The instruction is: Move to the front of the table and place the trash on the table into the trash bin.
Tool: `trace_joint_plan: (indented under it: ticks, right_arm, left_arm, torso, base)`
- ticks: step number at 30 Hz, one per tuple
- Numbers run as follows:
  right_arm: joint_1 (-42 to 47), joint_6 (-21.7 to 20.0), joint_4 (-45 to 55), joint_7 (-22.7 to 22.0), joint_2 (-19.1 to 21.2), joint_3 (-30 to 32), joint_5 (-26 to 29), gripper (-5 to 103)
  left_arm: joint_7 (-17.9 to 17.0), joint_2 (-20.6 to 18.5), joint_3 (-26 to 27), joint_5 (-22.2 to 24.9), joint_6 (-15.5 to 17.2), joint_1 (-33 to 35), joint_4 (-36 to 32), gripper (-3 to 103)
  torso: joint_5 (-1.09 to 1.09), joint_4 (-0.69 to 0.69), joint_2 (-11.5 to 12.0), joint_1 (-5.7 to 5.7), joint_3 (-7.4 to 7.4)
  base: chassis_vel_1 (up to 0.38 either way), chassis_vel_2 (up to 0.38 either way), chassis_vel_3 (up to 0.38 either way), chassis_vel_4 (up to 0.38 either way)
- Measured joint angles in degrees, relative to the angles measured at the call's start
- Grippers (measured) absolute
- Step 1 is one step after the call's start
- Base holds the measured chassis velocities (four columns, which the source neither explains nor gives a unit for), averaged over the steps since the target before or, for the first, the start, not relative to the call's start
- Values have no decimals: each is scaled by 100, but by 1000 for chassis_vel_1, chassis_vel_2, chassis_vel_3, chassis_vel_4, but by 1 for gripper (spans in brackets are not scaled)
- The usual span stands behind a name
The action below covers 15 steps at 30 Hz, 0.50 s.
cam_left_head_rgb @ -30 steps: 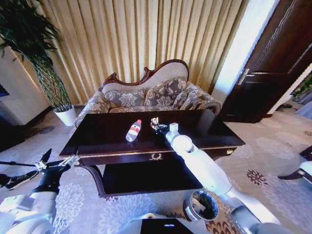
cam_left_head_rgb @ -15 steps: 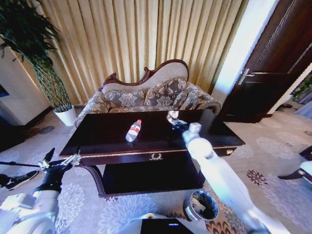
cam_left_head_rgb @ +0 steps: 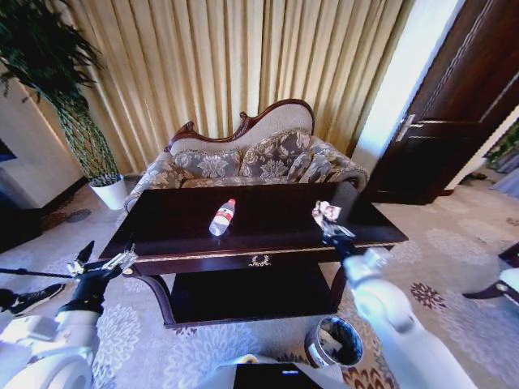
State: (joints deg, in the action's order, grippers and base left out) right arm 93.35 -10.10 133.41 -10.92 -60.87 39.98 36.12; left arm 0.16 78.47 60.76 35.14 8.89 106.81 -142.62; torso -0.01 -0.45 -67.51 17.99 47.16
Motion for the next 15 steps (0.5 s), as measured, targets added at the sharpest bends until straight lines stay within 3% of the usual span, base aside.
trace_joint_plan:
  ticks: [6,15]
  right_arm:
    - [597,247,452,118,-124,290,9,1]
    - [1013,476,675,142,-334,33,-479,1]
  left_arm:
    - [8,-116,10,60,2,49,35,100]
    - [36,-311,122,206,0,107,105,100]
  torso:
    - [0,3,1,0,1]
    - [1,2,2,1,1]
  base:
    - [0,0,0,0]
    - [20,-17,-12,17]
